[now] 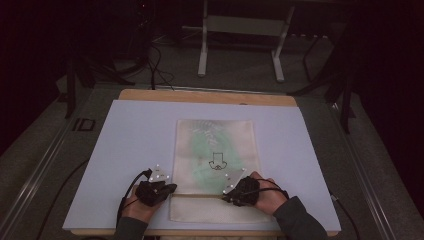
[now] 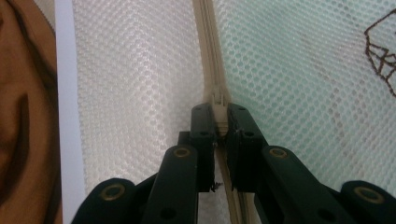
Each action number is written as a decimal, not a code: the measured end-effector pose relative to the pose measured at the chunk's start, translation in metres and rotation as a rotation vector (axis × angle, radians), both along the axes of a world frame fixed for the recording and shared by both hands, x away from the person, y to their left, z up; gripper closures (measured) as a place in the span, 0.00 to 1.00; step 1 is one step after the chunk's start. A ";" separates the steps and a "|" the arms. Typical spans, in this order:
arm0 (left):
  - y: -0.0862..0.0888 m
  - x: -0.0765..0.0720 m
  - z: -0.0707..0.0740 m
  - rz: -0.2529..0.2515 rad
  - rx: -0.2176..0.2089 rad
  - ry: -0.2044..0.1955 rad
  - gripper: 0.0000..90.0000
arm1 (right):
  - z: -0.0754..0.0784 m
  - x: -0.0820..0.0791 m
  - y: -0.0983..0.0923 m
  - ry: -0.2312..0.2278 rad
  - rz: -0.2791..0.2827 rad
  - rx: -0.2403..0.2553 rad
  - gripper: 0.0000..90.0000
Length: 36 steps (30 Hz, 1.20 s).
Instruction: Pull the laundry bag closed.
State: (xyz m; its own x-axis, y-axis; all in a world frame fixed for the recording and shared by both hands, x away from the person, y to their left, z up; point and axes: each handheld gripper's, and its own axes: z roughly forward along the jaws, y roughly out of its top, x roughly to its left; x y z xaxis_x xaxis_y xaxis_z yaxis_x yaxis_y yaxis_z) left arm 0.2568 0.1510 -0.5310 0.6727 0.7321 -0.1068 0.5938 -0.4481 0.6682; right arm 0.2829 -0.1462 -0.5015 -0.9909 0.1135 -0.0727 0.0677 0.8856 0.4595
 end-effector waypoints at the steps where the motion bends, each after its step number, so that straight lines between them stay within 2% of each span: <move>1: 0.000 0.000 0.000 0.000 0.001 0.001 0.99 | 0.000 0.000 -0.001 0.001 -0.003 0.002 0.92; 21: 0.000 0.000 0.000 -0.001 0.001 0.000 0.99 | 0.002 -0.001 -0.014 0.000 -0.022 0.031 0.92; 36: 0.000 0.000 0.000 0.000 0.003 0.000 0.99 | 0.002 -0.002 -0.024 0.003 -0.032 0.034 0.92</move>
